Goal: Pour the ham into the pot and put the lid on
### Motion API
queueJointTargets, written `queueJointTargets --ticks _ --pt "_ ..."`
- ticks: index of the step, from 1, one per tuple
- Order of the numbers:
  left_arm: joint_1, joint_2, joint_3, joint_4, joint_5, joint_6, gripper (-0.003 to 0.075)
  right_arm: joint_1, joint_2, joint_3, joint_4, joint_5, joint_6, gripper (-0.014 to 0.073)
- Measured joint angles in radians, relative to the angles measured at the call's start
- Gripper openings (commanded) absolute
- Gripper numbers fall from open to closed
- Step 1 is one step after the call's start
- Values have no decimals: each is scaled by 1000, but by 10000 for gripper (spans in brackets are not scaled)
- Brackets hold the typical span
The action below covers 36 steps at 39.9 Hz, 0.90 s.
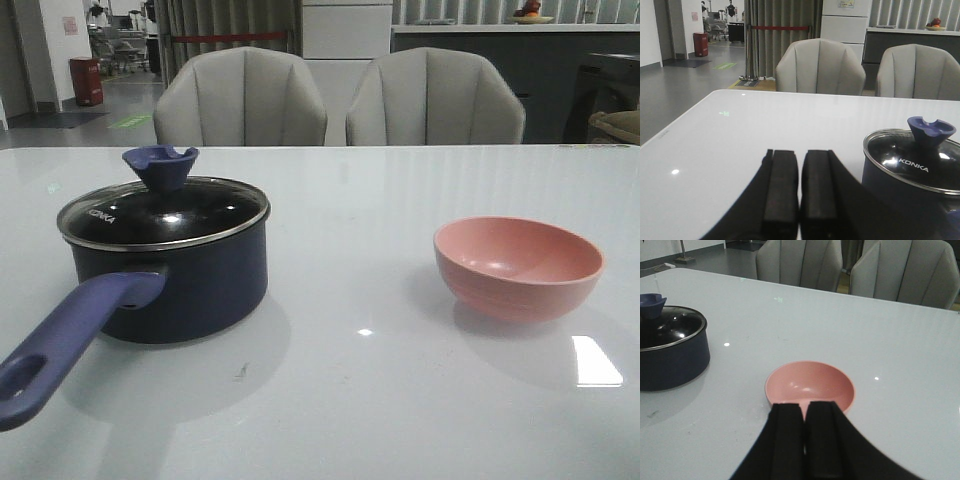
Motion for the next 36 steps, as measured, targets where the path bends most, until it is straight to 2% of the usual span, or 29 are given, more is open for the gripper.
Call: queueJointTargets --ticks 21,27,31,36 --pt "0 0 0 0 -2 0 113 0 0 2 0 0 0 146" --pt "0 0 0 0 -2 0 113 -18 -17 45 -19 -47 4 146" --pt "0 0 0 0 -2 -2 113 -78 -77 76 -79 -67 52 146" --pt "0 0 0 0 -2 -2 113 -158 -179 120 -221 -60 208 146"
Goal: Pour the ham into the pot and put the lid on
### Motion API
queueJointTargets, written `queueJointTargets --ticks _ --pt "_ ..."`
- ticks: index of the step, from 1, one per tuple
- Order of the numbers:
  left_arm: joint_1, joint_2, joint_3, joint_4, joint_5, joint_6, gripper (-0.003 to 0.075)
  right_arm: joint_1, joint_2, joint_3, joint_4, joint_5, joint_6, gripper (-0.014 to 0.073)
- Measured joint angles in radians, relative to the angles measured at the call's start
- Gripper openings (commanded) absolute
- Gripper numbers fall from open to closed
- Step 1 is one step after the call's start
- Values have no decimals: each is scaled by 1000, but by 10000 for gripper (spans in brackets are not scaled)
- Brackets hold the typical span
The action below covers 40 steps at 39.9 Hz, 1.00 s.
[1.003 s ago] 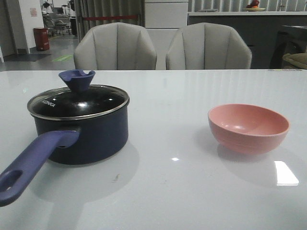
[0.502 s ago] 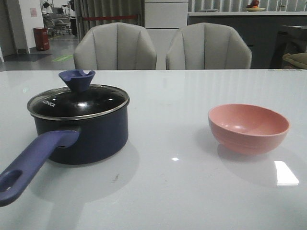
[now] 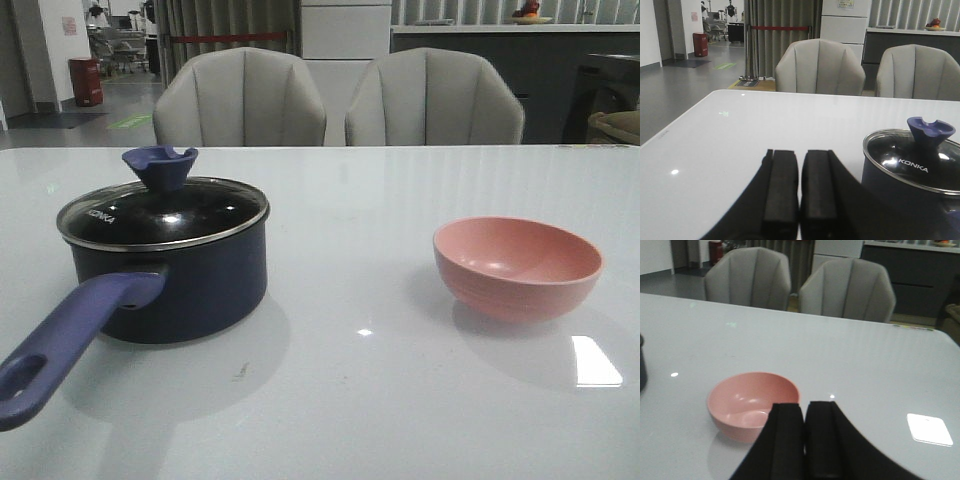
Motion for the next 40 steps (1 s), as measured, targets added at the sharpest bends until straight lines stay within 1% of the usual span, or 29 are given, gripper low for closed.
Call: queueJointTargets --ticks 4,8,40 --pt "0 0 0 0 0 0 113 -26 -67 35 -97 11 95 146" --pt "0 0 0 0 0 0 113 -30 -80 62 -133 11 127 146" --pt "0 0 0 0 0 -2 113 -30 -82 67 -143 11 144 146"
